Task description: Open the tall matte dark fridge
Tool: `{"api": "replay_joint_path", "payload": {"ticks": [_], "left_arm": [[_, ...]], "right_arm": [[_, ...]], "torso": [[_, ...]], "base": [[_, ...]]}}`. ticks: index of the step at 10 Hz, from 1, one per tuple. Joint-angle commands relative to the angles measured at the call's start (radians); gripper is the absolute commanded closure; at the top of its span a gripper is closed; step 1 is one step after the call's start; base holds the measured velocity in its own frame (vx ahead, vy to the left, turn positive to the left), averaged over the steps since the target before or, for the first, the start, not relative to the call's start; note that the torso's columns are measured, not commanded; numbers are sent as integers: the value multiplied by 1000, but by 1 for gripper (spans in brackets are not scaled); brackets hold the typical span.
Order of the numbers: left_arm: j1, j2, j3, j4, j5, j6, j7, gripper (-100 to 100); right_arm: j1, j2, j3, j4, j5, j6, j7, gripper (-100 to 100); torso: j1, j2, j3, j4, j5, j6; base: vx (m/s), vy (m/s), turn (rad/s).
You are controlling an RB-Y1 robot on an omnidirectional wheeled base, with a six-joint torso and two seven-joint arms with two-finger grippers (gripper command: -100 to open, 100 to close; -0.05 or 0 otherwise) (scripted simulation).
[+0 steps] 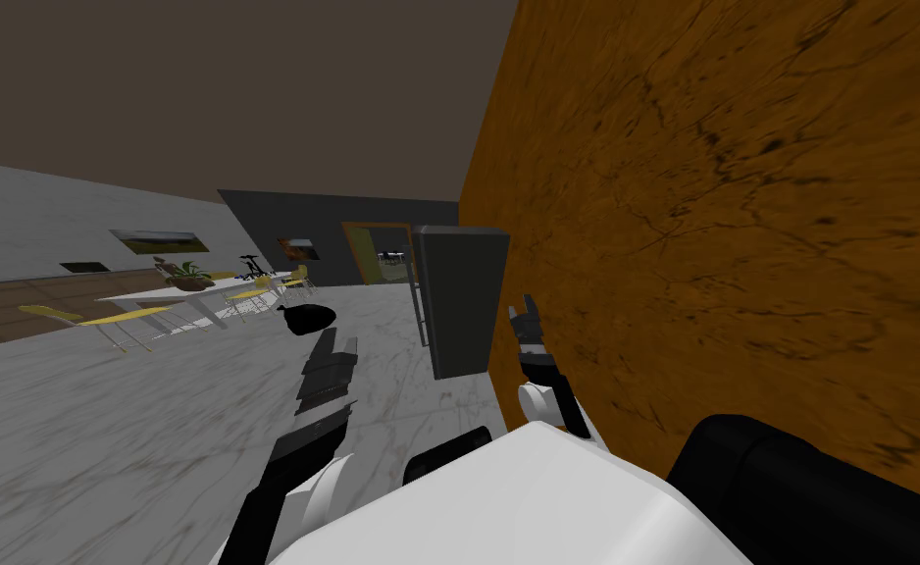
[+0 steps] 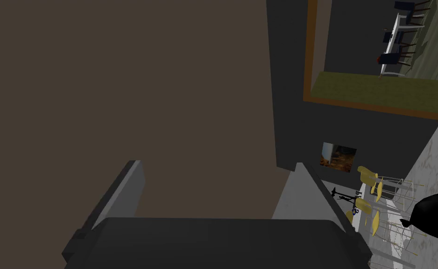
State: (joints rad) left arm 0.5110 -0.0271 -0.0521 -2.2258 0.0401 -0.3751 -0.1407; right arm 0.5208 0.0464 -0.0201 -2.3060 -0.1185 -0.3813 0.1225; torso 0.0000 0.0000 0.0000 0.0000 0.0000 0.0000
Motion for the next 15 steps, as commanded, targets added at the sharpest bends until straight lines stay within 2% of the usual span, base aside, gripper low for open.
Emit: {"api": "replay_joint_path", "payload": {"ticks": [1, 9, 10, 12, 13, 15], "left_arm": [[0, 0, 0, 0, 0, 0, 0, 0], [0, 0, 0, 0, 0, 0, 0, 0], [0, 0, 0, 0, 0, 0, 0, 0], [0, 0, 0, 0, 0, 0, 0, 0], [0, 0, 0, 0, 0, 0, 0, 0], [0, 0, 0, 0, 0, 0, 0, 0]], "right_arm": [[0, 0, 0, 0, 0, 0, 0, 0], [0, 0, 0, 0, 0, 0, 0, 0], [-3, -50, 2, 6, 17, 8, 5, -100], [-9, -108, 9, 21, 59, 26, 16, -100], [-9, -115, 9, 21, 59, 26, 16, -100], [-18, -167, 18, 44, 124, 54, 34, -100]], "torso": [[0, 40, -82, 41, 0, 0], [0, 618, -1234, 617, 0, 0], [0, 691, -1382, 691, 0, 0], [1, 734, -1471, 734, 0, 0], [1, 736, -1475, 737, 0, 0], [0, 737, -1476, 738, 0, 0]], "base": [[0, 0, 0], [0, 0, 0], [12, 7, 23], [18, 19, 43], [20, 20, 16], [31, 21, 52]]}}
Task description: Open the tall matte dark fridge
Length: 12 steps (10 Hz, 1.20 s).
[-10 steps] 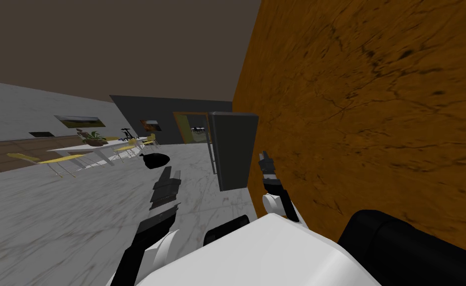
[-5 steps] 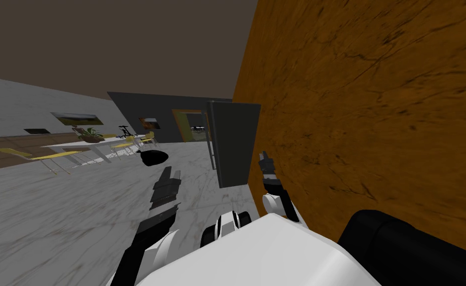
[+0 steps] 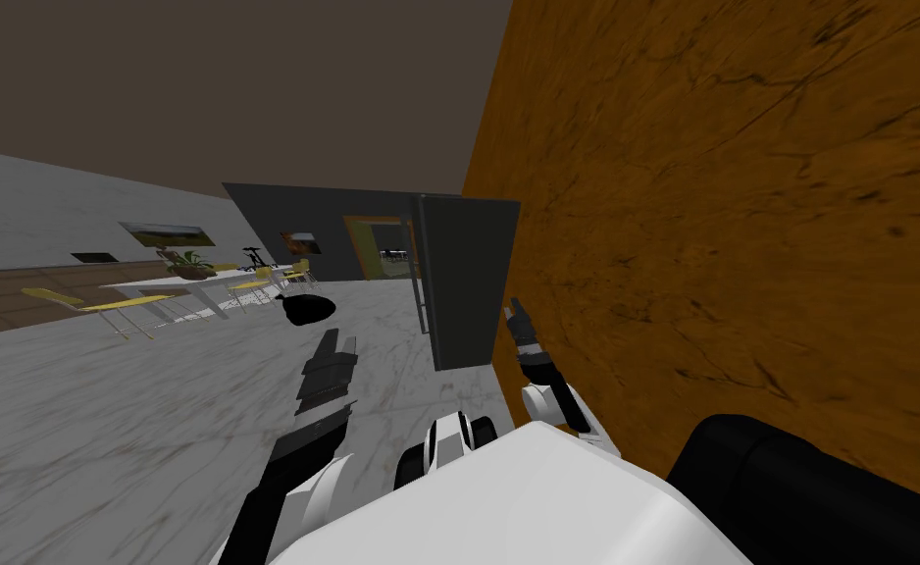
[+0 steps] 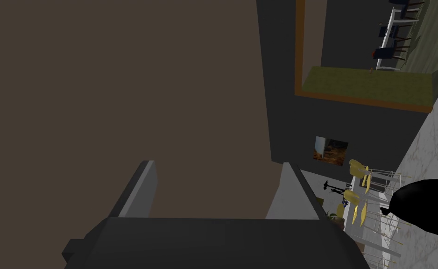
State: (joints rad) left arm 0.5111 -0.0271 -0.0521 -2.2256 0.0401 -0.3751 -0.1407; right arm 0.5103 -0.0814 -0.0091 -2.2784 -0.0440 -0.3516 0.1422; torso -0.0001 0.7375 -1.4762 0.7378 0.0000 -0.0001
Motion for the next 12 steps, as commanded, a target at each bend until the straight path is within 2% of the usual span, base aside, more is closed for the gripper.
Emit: {"api": "replay_joint_path", "payload": {"ticks": [1, 2, 3, 4, 5, 6, 9, 10, 11, 12], "left_arm": [[0, 0, 0, 0, 0, 0, 0, 0], [0, 0, 0, 0, 0, 0, 0, 0], [0, 0, 0, 0, 0, 0, 0, 0], [0, 0, 0, 0, 0, 0, 0, 0], [0, 0, 0, 0, 0, 0, 0, 0], [0, 0, 0, 0, 0, 0, 0, 0], [0, 0, 0, 0, 0, 0, 0, 0], [0, 0, 0, 0, 0, 0, 0, 0], [0, 0, 0, 0, 0, 0, 0, 0], [0, 0, 0, 0, 0, 0, 0, 0]], "right_arm": [[-13, -59, 13, 30, 79, 42, 25, -100], [-13, -59, 13, 30, 90, 42, 25, -100], [-19, -74, 19, 46, 129, 62, 37, -100], [-19, -74, 19, 46, 135, 62, 37, -100], [-26, -85, 26, 62, 175, 83, 51, -100], [-26, -85, 26, 62, 183, 83, 51, -100], [-41, -98, 41, 99, 272, 130, 80, -100], [-41, -98, 41, 99, 291, 130, 80, -100], [-50, -101, 50, 119, 326, 155, 96, -100], [-50, -101, 50, 119, 350, 155, 96, -100]], "torso": [[0, 0, 0, 0, 0, 0], [1, 0, 0, 0, 0, 0], [0, 1, 0, 0, 0, 0], [0, 1, 1, 0, 0, 0], [-1, 1, 1, 0, 0, 0], [0, 0, 0, 0, 0, 0], [0, 1, 0, 0, 0, 0], [1, 0, 0, 0, 0, 0], [0, 0, 0, 0, 0, 0], [0, 0, 0, 0, 0, 0]], "base": [[48, 42, 81], [39, 28, 27], [31, 21, 65], [28, 15, 29], [38, 19, 58], [29, 19, 37], [34, 29, 58], [40, 28, 47], [45, 32, 73], [37, 23, 37]]}}
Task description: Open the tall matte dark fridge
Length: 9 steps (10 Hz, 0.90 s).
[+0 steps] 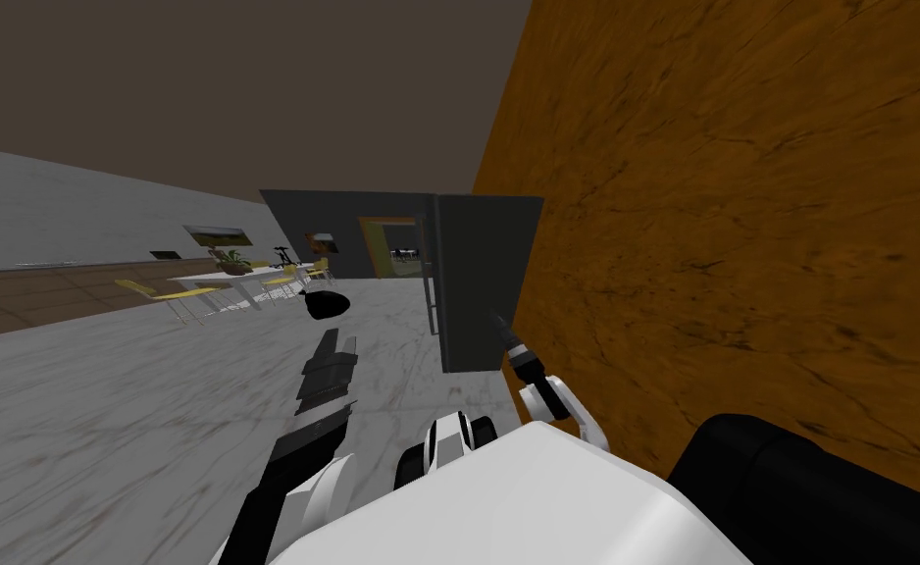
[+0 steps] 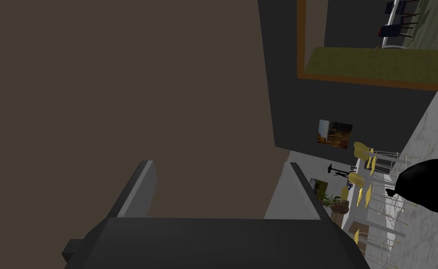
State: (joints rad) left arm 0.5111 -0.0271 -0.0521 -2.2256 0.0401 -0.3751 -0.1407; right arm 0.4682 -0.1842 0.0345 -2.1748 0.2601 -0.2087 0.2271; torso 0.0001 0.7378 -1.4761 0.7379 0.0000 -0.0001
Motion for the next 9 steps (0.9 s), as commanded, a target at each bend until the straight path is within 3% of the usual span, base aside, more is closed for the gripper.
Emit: {"api": "replay_joint_path", "payload": {"ticks": [1, 4, 7, 9], "left_arm": [[0, 0, 0, 0, 0, 0, 0, 0], [0, 0, 0, 0, 0, 0, 0, 0], [0, 0, 0, 0, 0, 0, 0, 0], [0, 0, 0, 0, 0, 0, 0, 0]], "right_arm": [[-16, 0, 15, 36, 77, 39, 28, -100], [-25, 0, 24, 58, 169, 67, 45, -100], [-44, 3, 43, 106, 257, 125, 81, -100], [-44, 3, 43, 106, 301, 125, 81, -100]], "torso": [[-1, 0, 0, 0, 0, 0], [0, 0, 0, 0, 0, 0], [0, 1, 0, 0, 0, 0], [0, 0, 0, 0, 0, 0]], "base": [[44, 25, 73], [44, 28, 59], [45, 29, 67], [34, 22, 31]]}}
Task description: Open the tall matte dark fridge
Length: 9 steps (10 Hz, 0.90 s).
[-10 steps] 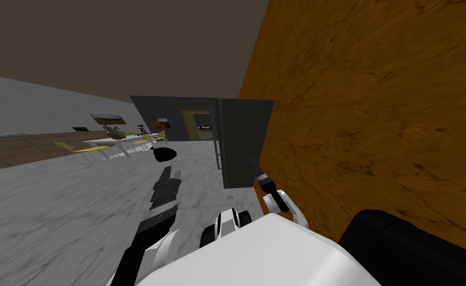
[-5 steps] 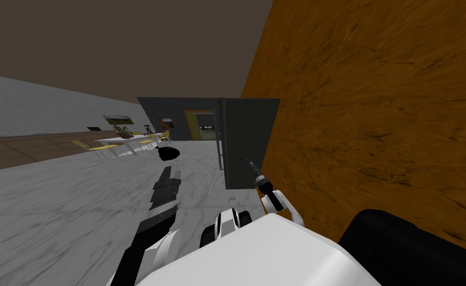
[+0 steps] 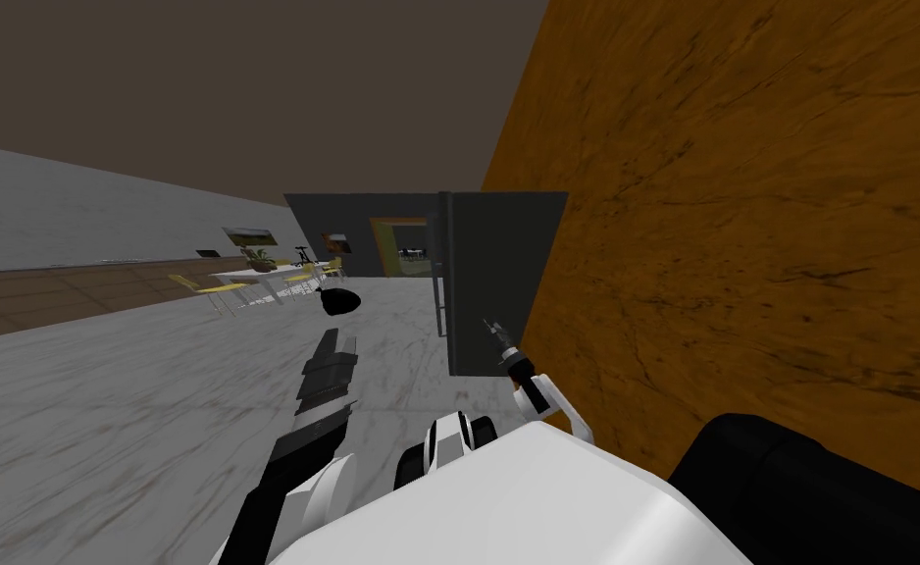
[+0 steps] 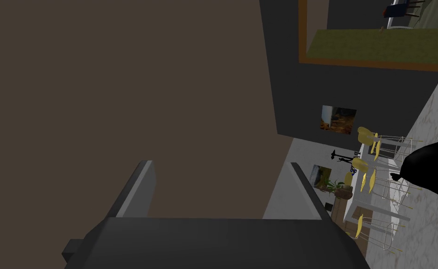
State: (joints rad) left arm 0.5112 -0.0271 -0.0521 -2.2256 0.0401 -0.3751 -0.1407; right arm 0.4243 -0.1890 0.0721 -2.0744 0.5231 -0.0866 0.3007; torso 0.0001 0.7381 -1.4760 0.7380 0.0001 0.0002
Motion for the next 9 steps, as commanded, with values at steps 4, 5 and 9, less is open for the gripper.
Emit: {"api": "replay_joint_path", "payload": {"ticks": [4, 5, 9], "left_arm": [[0, 0, 0, 0, 0, 0, 0, 0], [0, 0, 0, 0, 0, 0, 0, 0], [0, 0, 0, 0, 0, 0, 0, 0]], "right_arm": [[-21, 10, 25, 57, 164, 64, 45, -100], [-21, 10, 25, 57, 177, 64, 45, -100], [-43, 10, 46, 114, 306, 128, 84, -100]], "torso": [[1, -1, -1, 0, 0, 0], [0, 0, 0, 0, 0, 0], [0, -1, 0, 0, 0, 0]], "base": [[46, 24, 71], [17, 15, -8], [45, 26, 73]]}}
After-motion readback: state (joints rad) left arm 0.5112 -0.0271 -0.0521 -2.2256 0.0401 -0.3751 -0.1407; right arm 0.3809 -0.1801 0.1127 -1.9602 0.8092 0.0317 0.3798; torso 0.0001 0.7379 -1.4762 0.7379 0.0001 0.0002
